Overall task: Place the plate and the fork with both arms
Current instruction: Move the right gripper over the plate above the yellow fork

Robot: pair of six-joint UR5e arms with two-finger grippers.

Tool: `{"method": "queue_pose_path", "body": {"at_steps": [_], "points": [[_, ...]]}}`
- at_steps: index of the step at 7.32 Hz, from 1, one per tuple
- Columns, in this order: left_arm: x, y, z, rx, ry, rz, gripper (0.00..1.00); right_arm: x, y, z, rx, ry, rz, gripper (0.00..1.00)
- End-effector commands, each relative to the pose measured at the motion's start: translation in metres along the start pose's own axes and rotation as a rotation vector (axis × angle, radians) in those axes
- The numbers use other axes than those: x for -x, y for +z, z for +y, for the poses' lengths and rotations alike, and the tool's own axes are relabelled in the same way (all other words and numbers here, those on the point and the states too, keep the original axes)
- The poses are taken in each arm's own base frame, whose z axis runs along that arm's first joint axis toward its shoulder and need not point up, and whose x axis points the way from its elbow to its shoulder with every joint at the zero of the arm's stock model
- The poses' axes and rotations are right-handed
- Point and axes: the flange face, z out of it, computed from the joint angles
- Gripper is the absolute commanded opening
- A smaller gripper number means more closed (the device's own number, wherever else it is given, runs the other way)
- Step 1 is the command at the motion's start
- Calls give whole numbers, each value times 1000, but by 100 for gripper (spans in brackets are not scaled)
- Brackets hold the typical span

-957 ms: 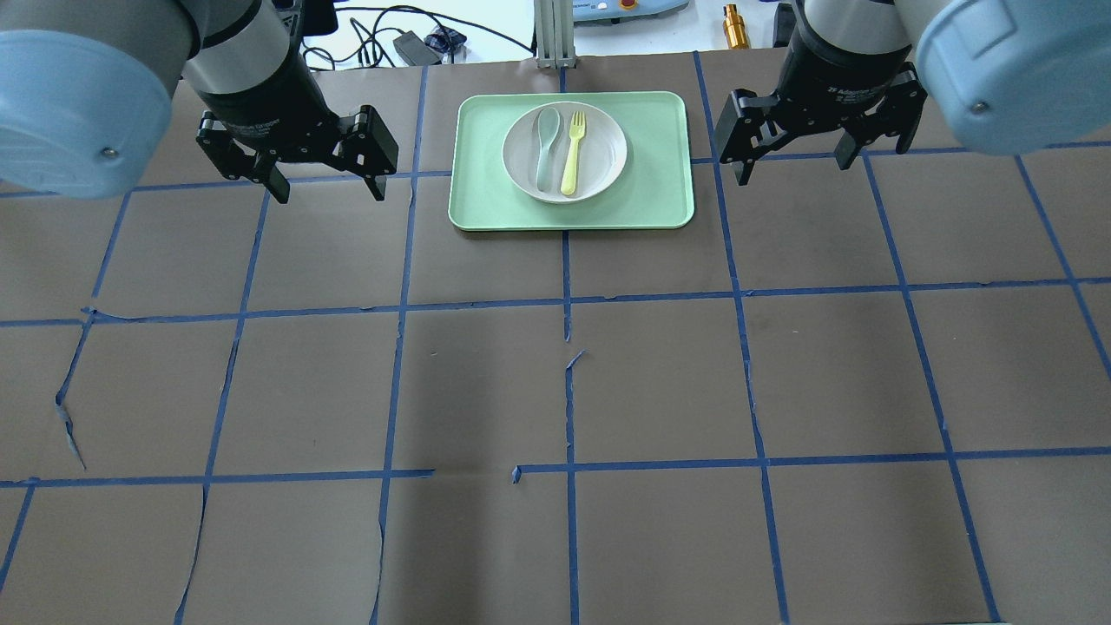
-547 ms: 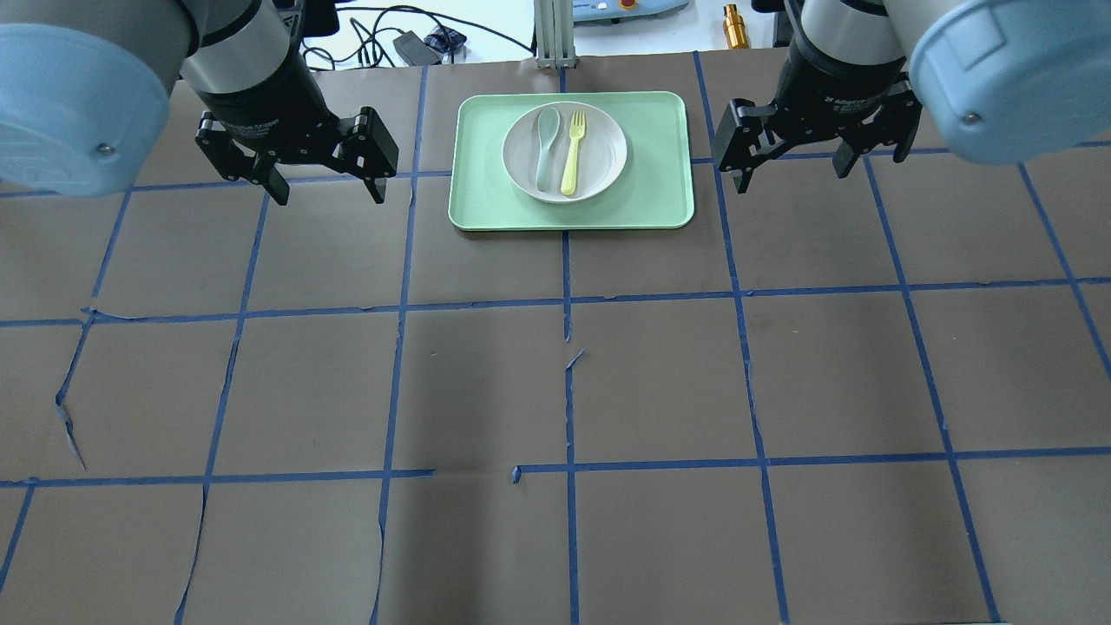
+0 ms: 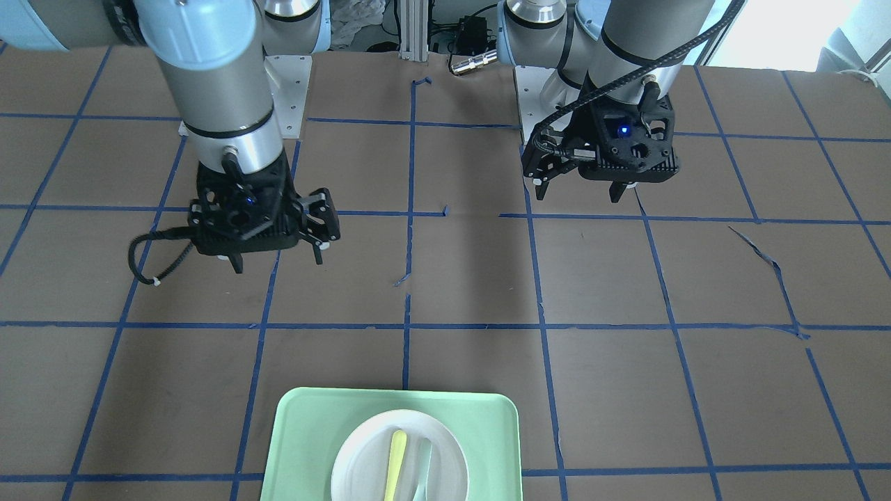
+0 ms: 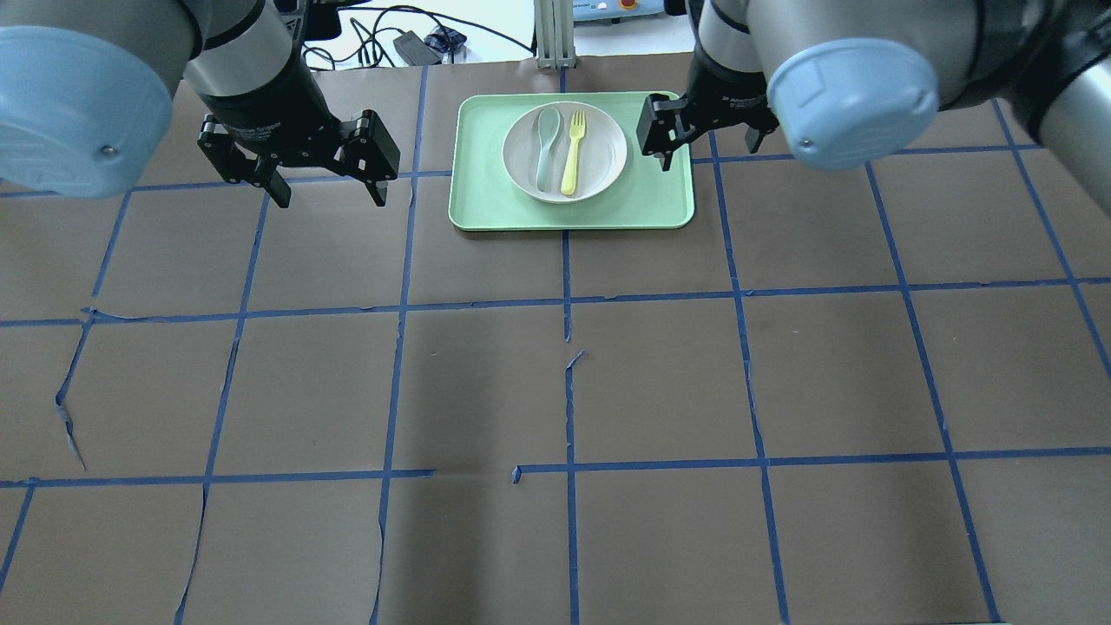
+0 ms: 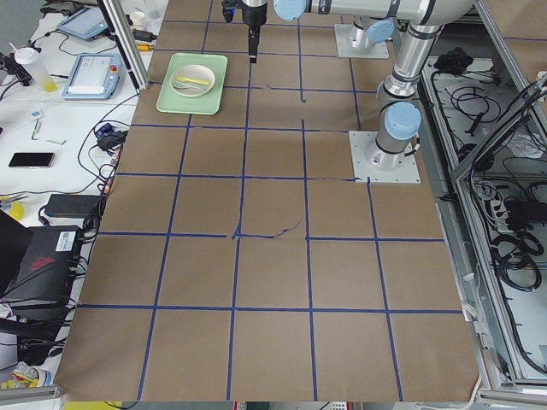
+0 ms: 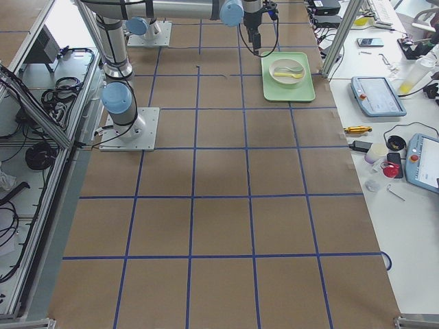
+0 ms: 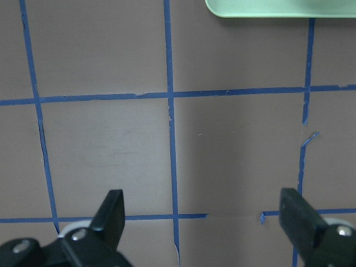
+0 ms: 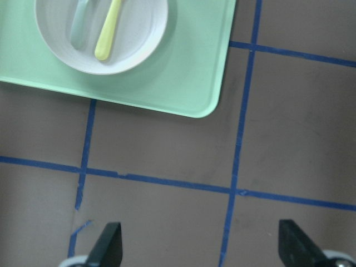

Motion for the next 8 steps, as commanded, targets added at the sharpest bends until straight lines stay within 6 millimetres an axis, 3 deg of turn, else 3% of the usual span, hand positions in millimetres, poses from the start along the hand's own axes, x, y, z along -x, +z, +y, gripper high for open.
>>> {"method": "queue_pose_path", "body": {"at_steps": [1,3,4,6,7,8], "points": [[0,-1,1,-2,0,-1,100,29,82,-67,-5,153,-33,100],[0,2,0,3,-2,-2,100,46,150,-130,5,226,-33,100],[0,2,0,3,-2,-2,100,53,179,-146,10,224,-25,100],[0,5,2,10,0,-4,100,70,210,-157,-30,235,-43,96],[0,11,7,22,-1,-7,100,74,236,-160,-41,232,-46,96],[0,11,8,23,-1,-7,100,75,238,-162,-45,235,-47,96]]}}
